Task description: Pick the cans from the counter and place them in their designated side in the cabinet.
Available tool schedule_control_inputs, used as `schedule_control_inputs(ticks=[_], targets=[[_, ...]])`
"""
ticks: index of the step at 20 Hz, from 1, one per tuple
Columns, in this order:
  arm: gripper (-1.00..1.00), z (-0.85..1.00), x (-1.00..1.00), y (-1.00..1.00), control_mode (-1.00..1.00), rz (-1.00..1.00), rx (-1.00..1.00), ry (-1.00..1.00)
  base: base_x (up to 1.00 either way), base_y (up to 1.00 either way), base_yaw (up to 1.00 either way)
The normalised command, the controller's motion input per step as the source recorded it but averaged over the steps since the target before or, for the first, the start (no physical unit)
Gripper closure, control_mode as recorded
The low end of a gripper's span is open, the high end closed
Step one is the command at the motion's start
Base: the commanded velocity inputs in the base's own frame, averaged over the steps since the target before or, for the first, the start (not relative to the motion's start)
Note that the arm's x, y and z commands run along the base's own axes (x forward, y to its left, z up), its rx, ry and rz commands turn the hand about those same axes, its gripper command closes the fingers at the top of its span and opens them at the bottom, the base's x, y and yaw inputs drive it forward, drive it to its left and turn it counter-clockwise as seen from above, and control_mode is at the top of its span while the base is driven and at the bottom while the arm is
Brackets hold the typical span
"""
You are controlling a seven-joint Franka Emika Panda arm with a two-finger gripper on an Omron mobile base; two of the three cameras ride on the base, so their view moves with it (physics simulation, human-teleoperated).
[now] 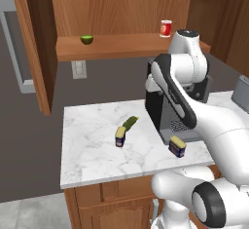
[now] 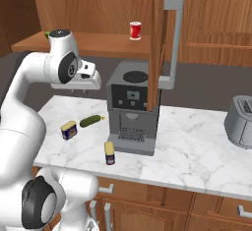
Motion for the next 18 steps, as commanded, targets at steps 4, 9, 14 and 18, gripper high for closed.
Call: schedule_control_inputs(ticks=[4, 9, 14, 18], targets=[[-1.0, 0.0, -0.05, 0.0, -1.0, 0.0, 0.0, 0.0, 0.0, 0.0, 0.0], [-1.0, 0.0, -0.17, -0.02, -1.0, 0.0, 0.0, 0.0, 0.0, 0.0, 0.0], [-1.0, -0.03, -0.1, -0.01, -1.0, 0.0, 0.0, -0.02, 0.0, 0.0, 0.0], [-1.0, -0.03, -0.1, -0.04, -1.0, 0.0, 0.0, -0.02, 0.0, 0.0, 0.0]])
